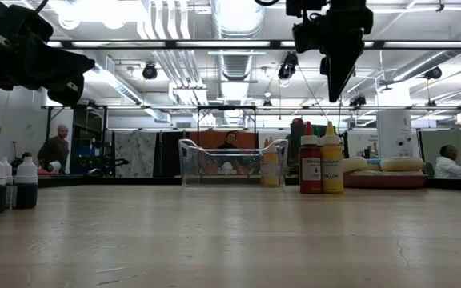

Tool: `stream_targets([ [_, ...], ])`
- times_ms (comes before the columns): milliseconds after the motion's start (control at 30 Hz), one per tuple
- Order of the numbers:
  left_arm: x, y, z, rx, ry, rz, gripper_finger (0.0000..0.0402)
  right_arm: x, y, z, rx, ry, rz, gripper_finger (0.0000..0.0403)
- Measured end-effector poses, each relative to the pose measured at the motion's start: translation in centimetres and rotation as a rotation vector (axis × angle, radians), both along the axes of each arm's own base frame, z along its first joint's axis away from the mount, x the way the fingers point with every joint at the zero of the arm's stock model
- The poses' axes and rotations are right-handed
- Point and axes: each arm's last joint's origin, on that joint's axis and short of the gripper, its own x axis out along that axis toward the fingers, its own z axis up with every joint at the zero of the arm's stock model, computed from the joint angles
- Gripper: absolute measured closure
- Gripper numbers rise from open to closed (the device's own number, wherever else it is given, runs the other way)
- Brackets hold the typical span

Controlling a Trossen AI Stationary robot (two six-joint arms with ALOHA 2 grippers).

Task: Pick & Place food coloring
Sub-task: Put the large yellow food coloring bottle into the transparent bin

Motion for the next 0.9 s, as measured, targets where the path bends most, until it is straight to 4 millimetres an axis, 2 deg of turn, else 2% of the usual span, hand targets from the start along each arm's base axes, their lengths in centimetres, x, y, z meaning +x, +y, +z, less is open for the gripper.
stream_targets([
  [433,0.0,0.0,0.0,0.0,0.0,0.0,0.0402,1.3,-1.2,-1.7,0.005,0.036,0.038,0.0188],
  [633,0.0,0.0,0.0,0.0,0.0,0.0,0.0402,1.3,-2.0,-2.6,0.008,0.058,0.024,0.0188],
  [900,0.0,0.0,0.0,0.0,0.0,0.0,0.0402,1.0,-2.0,-4.1,0.027,0.074,0.031,0.0188],
])
